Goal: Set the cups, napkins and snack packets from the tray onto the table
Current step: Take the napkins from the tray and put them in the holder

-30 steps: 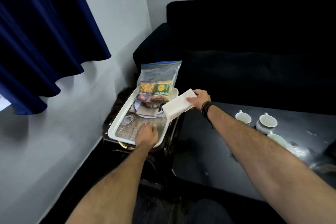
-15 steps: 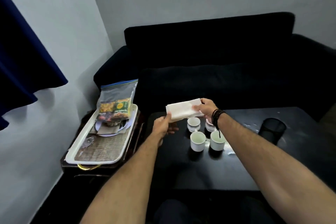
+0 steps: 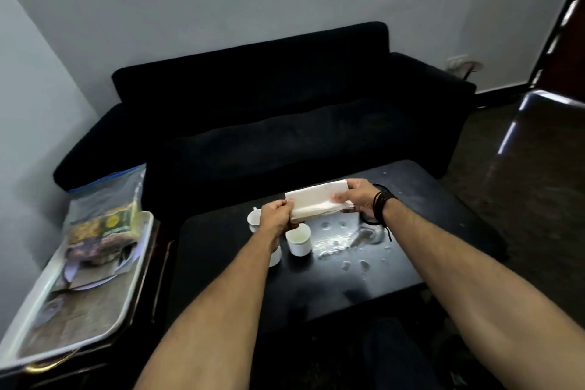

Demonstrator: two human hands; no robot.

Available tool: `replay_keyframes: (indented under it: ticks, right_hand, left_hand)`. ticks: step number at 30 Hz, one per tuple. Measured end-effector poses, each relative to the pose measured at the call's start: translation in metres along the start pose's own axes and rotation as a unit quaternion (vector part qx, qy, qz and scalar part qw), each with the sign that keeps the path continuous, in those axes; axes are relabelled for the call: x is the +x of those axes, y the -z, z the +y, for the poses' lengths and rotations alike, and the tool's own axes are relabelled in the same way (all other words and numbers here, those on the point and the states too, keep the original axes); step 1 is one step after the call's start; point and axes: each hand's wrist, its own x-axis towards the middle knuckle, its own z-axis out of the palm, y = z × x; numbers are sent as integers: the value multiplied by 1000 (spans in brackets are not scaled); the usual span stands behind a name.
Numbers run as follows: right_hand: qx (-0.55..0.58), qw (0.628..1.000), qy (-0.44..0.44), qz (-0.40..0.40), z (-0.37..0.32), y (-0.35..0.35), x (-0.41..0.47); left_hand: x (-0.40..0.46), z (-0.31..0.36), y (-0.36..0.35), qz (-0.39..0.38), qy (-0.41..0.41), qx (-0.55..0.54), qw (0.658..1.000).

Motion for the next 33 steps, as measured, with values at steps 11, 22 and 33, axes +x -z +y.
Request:
replay_keyframes:
  ticks: [11, 22, 33]
  right_hand:
    - [-79, 993, -18, 84, 38, 70, -6]
    - [-268, 937, 7, 222, 110, 95, 1]
    - [-116, 925, 94, 350, 55, 179, 22]
  left_hand:
    - [3, -29, -68, -53, 65, -54, 995]
    - [21, -91, -104, 13, 61, 49, 997]
    - [30, -130, -138, 31, 49, 261, 964]
